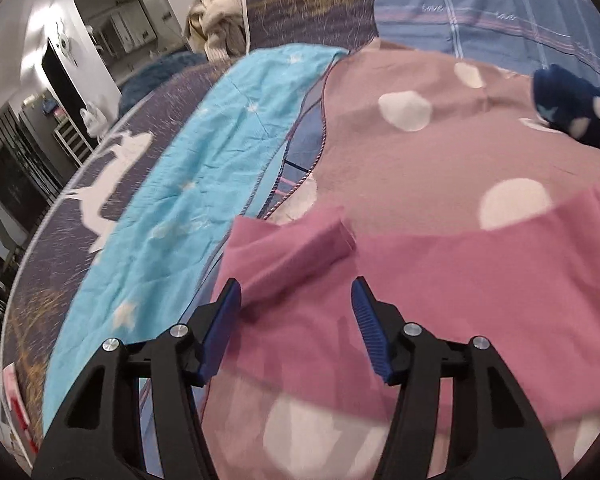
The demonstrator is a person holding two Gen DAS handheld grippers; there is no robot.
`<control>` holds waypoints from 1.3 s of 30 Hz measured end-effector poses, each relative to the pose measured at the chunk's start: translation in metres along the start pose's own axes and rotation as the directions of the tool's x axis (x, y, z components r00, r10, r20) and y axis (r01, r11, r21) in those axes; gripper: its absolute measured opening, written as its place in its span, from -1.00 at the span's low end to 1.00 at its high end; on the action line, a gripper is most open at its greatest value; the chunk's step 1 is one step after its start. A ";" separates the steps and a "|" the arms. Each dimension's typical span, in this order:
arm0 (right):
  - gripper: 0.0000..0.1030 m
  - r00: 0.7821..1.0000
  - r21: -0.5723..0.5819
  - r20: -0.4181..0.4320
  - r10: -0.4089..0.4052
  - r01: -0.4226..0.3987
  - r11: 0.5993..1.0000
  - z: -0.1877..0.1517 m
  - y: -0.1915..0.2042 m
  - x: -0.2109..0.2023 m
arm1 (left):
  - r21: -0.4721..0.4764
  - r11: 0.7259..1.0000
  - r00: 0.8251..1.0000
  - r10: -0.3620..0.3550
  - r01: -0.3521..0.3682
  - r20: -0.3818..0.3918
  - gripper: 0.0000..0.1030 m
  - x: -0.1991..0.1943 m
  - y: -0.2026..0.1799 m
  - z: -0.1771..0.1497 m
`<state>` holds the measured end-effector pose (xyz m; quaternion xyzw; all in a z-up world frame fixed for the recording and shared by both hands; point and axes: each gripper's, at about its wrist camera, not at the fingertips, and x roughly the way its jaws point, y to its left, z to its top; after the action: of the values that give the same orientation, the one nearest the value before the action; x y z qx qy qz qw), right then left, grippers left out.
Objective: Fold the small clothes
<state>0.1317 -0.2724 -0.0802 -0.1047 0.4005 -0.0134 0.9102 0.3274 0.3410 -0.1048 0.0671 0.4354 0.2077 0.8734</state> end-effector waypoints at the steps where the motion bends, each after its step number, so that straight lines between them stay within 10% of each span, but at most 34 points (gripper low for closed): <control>1: 0.40 1.000 -0.002 -0.005 -0.001 0.001 1.000 0.001 0.001 0.004 | 0.000 1.000 1.000 -0.001 0.001 -0.001 0.15 0.004 0.001 0.002; 3: 0.40 1.000 -0.007 -0.017 0.000 0.000 1.000 0.003 0.004 0.012 | 0.006 0.999 0.999 -0.034 0.034 -0.015 0.12 0.016 0.002 0.008; 5: 0.41 1.000 -0.007 -0.028 0.004 -0.004 1.000 0.003 0.007 0.018 | 0.006 0.996 0.995 -0.086 0.086 -0.046 -0.38 0.024 0.001 0.008; 6: 0.41 1.000 -0.007 -0.031 0.003 -0.003 1.000 0.003 0.008 0.020 | -0.005 0.992 0.989 -0.128 0.128 -0.074 -0.96 0.028 0.002 0.008; 15: 0.43 1.000 0.026 -0.007 0.003 -0.003 1.000 0.004 -0.001 0.013 | 0.004 0.952 0.947 -0.305 0.306 0.101 -0.94 -0.067 -0.019 0.026; 22: 0.44 0.999 0.058 0.035 0.033 -0.035 0.998 0.005 -0.011 -0.003 | 0.185 0.801 0.768 -0.598 0.569 0.229 -0.94 -0.213 -0.117 0.024; 28: 0.43 0.997 0.122 0.047 0.064 -0.070 0.990 0.002 -0.034 -0.012 | 0.308 0.586 0.581 -0.805 0.749 0.119 -0.94 -0.269 -0.244 -0.039; 30: 0.16 0.994 0.152 0.035 0.108 -0.112 0.982 0.004 -0.042 -0.011 | 0.329 0.546 0.565 -0.824 0.770 0.046 -0.94 -0.265 -0.278 -0.062; 33: -0.29 0.957 0.242 -0.004 0.291 -0.282 0.928 0.015 -0.054 0.001 | 0.338 0.554 0.598 -0.801 0.761 -0.035 -0.94 -0.246 -0.312 -0.089; 39: -0.19 0.850 0.377 -0.102 0.517 -0.448 0.811 0.050 -0.040 0.055 | 0.259 0.552 0.589 -0.803 0.793 -0.092 -0.94 -0.219 -0.316 -0.106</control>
<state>0.2083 -0.3087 -0.0790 0.1610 0.4944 0.1399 0.8426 0.2232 -0.0439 -0.1036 -0.0142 0.4260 -0.2739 0.8621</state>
